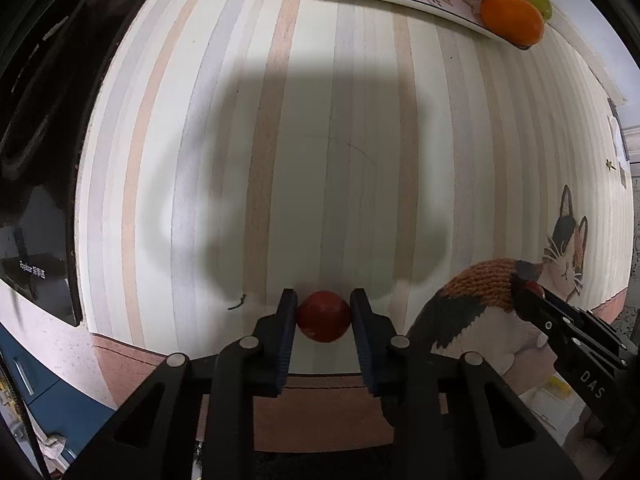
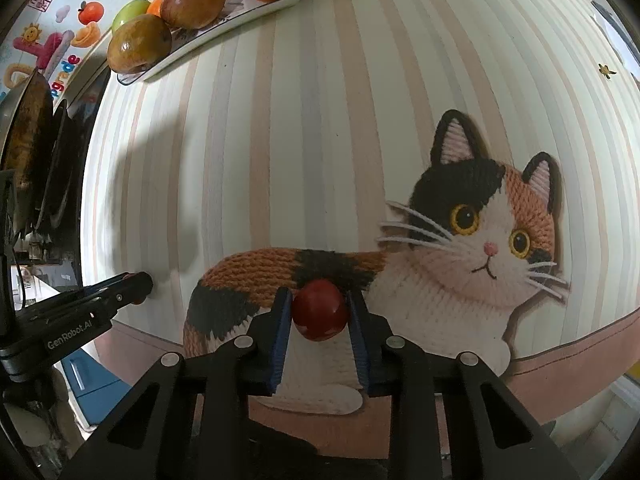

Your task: Organize fruits

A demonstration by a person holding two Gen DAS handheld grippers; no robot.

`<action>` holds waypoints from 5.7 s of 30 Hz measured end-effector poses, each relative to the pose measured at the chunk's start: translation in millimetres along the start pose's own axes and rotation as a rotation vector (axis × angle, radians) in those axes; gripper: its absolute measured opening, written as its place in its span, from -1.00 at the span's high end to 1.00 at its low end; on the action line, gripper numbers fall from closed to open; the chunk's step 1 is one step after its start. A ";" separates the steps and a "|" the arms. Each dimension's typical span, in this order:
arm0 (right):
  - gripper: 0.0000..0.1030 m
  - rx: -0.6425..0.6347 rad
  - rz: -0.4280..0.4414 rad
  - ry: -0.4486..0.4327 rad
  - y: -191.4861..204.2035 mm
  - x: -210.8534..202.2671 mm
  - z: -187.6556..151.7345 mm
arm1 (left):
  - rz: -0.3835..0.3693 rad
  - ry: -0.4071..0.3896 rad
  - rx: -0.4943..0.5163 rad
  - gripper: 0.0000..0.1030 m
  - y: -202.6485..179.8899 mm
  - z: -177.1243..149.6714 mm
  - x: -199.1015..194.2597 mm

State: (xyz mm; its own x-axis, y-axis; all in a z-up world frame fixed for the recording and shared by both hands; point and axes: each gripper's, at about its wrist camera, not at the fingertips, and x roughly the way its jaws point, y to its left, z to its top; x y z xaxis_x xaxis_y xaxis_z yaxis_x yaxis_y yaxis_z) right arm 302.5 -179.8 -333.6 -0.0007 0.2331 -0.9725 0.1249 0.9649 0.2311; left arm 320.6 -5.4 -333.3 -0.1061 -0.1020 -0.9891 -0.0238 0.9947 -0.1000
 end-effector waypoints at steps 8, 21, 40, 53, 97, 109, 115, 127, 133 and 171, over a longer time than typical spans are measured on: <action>0.34 -0.001 0.036 0.020 -3.3 0.3 -0.7 | -0.123 0.035 -0.057 0.15 14.7 8.6 2.8; 0.31 -0.006 0.038 0.024 -11.5 0.5 -0.6 | -0.116 0.045 -0.053 0.11 16.3 4.9 3.6; 0.44 -0.040 0.075 -0.053 -9.7 -21.9 4.3 | -0.088 -0.029 0.004 0.52 -26.3 18.8 -8.6; 0.44 -0.036 0.210 -0.256 6.3 -70.8 83.5 | -0.203 -0.181 0.067 0.52 -64.1 123.1 -104.8; -0.95 -0.004 -0.099 -0.391 11.4 -134.6 123.1 | 0.108 -0.387 0.066 -0.90 -26.3 114.1 -139.6; -0.95 -0.060 -0.134 -0.453 24.2 -168.3 111.4 | 0.114 -0.479 0.010 -0.90 -22.7 88.8 -172.8; -0.95 -0.085 -0.124 -0.494 29.1 -193.5 92.5 | 0.113 -0.553 -0.011 -0.90 -22.7 59.5 -201.5; -0.95 -0.103 -0.143 -0.641 48.1 -281.6 -16.1 | 0.082 -0.701 0.031 -0.90 -18.9 -45.8 -267.6; -0.95 -0.092 -0.142 -0.693 61.5 -317.6 -92.4 | 0.065 -0.751 0.072 -0.90 -11.8 -104.2 -292.6; -1.00 -0.154 -0.110 -0.772 60.3 -368.7 -189.1 | 0.094 -0.821 0.064 -1.00 -14.3 -197.6 -319.0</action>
State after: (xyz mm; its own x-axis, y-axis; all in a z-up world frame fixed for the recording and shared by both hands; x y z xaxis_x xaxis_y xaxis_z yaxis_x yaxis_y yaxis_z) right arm 122.6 -184.6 44.5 0.6900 0.0396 -0.7227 0.0259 0.9965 0.0793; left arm 158.3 10.3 5.0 0.6556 -0.0012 -0.7551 0.0085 0.9999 0.0058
